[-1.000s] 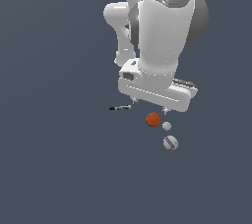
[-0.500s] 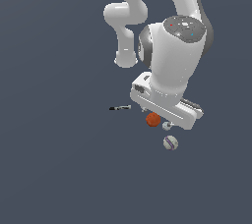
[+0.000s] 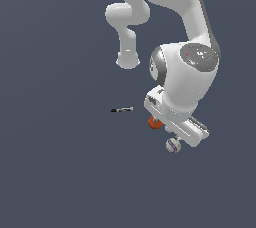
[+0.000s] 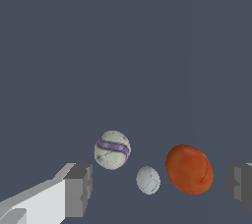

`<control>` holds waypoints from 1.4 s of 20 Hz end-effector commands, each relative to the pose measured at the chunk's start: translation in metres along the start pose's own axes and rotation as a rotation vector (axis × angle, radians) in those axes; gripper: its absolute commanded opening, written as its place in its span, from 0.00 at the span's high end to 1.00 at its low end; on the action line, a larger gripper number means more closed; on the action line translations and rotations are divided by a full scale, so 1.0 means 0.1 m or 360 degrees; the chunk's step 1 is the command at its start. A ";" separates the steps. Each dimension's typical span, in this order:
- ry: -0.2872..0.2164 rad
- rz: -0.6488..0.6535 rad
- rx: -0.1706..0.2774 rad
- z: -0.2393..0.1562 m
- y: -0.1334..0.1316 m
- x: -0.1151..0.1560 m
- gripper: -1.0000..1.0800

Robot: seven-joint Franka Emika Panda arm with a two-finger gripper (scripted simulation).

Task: Pick up a designated object from a clutter of objects.

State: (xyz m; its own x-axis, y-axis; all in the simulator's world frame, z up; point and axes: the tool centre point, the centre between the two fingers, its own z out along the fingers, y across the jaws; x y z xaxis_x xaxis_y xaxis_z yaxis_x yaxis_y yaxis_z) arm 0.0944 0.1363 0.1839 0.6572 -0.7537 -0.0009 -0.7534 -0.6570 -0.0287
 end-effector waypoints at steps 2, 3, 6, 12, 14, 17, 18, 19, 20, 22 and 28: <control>0.0000 0.0117 -0.0007 0.16 -0.09 -0.06 0.04; 0.0000 0.0150 -0.0010 0.21 -0.11 -0.08 0.04; 0.0000 0.0249 -0.0016 0.35 -0.19 -0.14 0.04; 0.0003 0.0439 -0.0029 0.63 -0.31 -0.26 0.04; 0.0005 0.0493 -0.0033 0.70 -0.34 -0.30 0.04; 0.0007 0.0560 -0.0037 0.80 -0.38 -0.35 0.04; 0.0007 0.0579 -0.0038 0.83 -0.39 -0.36 0.04; 0.0008 0.0597 -0.0039 0.86 -0.40 -0.37 0.04; 0.0008 0.0612 -0.0040 0.88 -0.41 -0.38 0.04; 0.0009 0.0639 -0.0042 0.92 -0.43 -0.40 0.04; 0.0011 0.0679 -0.0045 0.98 -0.45 -0.43 0.04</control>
State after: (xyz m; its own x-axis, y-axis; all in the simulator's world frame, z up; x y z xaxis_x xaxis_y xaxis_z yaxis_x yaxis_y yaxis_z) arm 0.1015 0.1999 0.0876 0.2919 -0.9564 -0.0003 -0.9564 -0.2919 0.0003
